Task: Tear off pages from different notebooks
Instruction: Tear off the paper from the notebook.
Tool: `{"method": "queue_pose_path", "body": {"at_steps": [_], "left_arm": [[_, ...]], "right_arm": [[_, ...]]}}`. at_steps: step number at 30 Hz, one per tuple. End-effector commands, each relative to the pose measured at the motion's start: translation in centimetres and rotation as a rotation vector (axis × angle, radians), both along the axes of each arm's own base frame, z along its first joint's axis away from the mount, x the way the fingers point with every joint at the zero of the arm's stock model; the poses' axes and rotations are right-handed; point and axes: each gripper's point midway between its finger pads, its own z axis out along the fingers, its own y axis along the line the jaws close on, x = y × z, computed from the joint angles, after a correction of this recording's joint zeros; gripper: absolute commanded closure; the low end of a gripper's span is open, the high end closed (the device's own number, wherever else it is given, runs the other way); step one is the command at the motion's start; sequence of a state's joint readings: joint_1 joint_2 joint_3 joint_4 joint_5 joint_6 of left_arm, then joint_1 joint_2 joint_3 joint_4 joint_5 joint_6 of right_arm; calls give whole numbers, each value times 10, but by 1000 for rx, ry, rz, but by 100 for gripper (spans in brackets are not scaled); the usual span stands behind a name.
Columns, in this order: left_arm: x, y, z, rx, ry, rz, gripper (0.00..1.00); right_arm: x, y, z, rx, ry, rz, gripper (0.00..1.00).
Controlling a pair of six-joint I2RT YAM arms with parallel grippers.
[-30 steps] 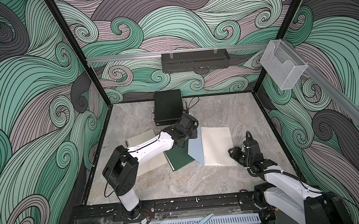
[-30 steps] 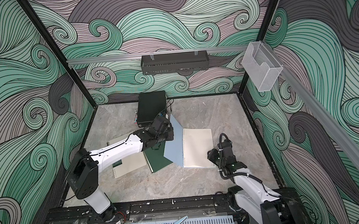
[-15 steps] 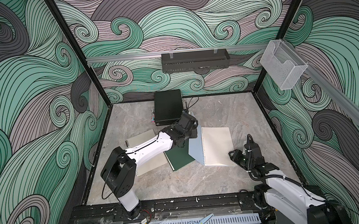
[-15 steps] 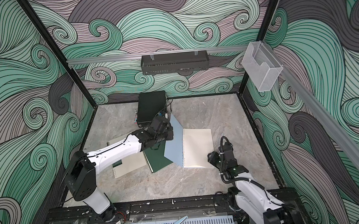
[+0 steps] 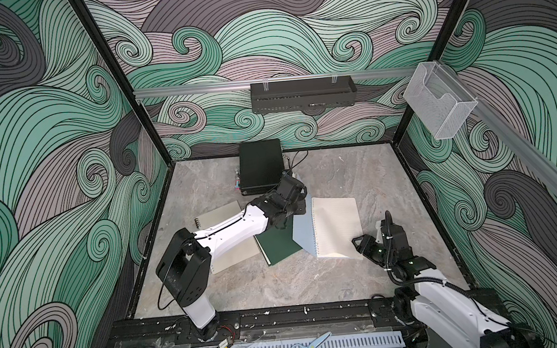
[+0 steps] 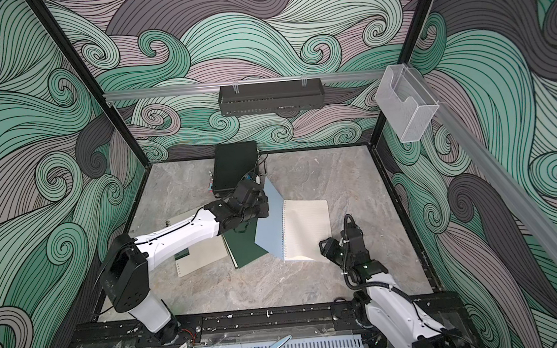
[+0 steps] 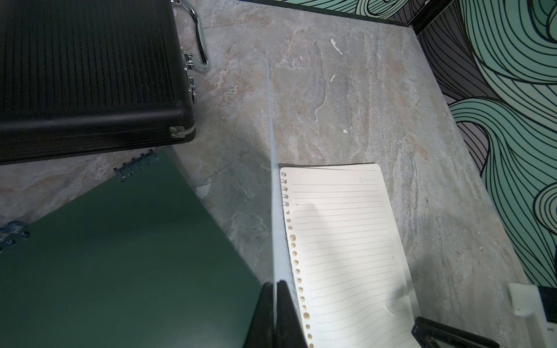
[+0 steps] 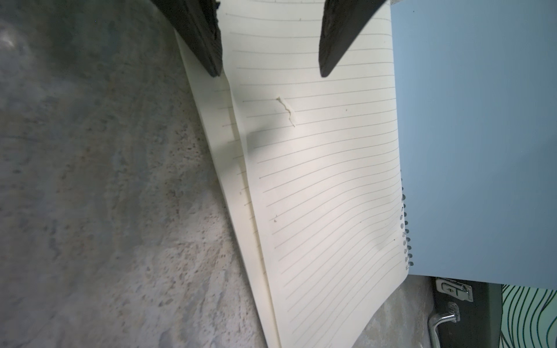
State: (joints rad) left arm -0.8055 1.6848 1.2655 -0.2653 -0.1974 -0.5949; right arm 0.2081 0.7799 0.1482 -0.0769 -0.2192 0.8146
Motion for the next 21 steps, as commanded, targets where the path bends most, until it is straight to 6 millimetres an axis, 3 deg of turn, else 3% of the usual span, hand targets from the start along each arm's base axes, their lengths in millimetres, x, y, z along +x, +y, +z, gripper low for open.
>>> {"method": "queue_pose_path", "body": {"at_steps": [1, 10, 21], "left_arm": [[3, 2, 14, -17, -23, 8, 100], [4, 1, 13, -20, -22, 7, 100], [3, -1, 12, -23, -17, 1, 100]], "right_arm": [[-2, 11, 1, 59, -14, 44, 47], [2, 21, 12, 127, -60, 61, 38], [4, 20, 4, 111, -24, 53, 34]]}}
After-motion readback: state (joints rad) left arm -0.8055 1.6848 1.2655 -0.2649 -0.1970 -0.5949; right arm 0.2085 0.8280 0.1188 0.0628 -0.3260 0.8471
